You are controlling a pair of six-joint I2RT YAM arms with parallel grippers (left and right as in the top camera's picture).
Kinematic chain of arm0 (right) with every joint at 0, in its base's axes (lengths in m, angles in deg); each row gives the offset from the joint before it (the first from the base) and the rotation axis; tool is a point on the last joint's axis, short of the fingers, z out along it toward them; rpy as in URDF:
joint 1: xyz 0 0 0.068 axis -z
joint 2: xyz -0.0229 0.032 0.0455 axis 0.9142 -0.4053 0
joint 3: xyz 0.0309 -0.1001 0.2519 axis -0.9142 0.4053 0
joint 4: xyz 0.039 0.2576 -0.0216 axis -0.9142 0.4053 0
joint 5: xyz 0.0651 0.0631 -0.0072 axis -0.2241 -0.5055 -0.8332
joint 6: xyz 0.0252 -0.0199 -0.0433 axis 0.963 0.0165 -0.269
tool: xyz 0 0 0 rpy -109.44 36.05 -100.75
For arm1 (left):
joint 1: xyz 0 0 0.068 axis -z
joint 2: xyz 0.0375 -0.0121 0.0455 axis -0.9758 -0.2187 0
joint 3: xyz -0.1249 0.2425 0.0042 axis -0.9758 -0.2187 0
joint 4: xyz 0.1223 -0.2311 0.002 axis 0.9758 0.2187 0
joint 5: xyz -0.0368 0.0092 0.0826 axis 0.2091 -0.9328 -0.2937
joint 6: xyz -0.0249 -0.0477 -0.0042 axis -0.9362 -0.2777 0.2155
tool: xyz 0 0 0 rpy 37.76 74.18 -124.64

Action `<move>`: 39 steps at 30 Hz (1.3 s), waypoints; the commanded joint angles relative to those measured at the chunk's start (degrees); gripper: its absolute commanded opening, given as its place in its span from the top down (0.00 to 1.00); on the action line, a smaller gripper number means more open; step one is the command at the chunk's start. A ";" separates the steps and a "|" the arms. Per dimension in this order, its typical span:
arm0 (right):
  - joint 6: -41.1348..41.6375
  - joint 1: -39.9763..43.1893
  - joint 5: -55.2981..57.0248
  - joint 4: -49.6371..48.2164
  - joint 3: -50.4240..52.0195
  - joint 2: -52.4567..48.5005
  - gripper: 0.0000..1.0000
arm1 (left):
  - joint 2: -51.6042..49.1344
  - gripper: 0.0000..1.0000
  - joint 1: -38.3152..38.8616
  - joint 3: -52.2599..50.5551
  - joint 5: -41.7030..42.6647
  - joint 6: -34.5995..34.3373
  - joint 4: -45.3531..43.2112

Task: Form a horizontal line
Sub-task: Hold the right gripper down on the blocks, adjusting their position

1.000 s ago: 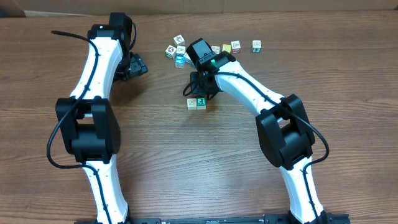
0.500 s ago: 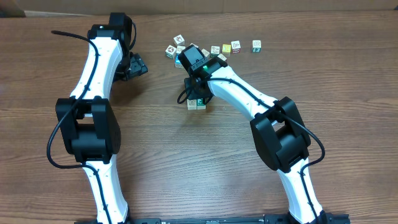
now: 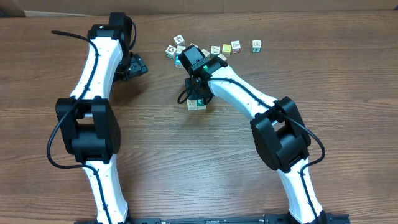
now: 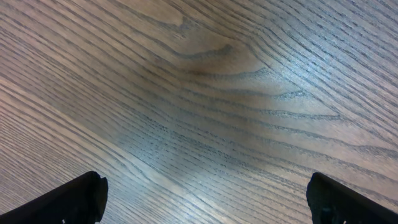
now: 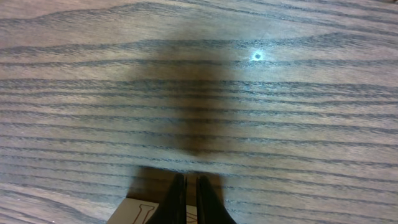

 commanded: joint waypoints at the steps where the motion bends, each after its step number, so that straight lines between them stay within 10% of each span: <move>1: -0.39 0.20 0.81 -0.02 0.17 -0.13 0.96 | 1.20 0.00 -0.09 1.18 -0.59 0.24 0.11; 39: -2.36 0.17 1.49 0.83 0.17 -0.13 0.96 | 1.20 0.00 -0.09 1.18 -0.59 0.24 0.11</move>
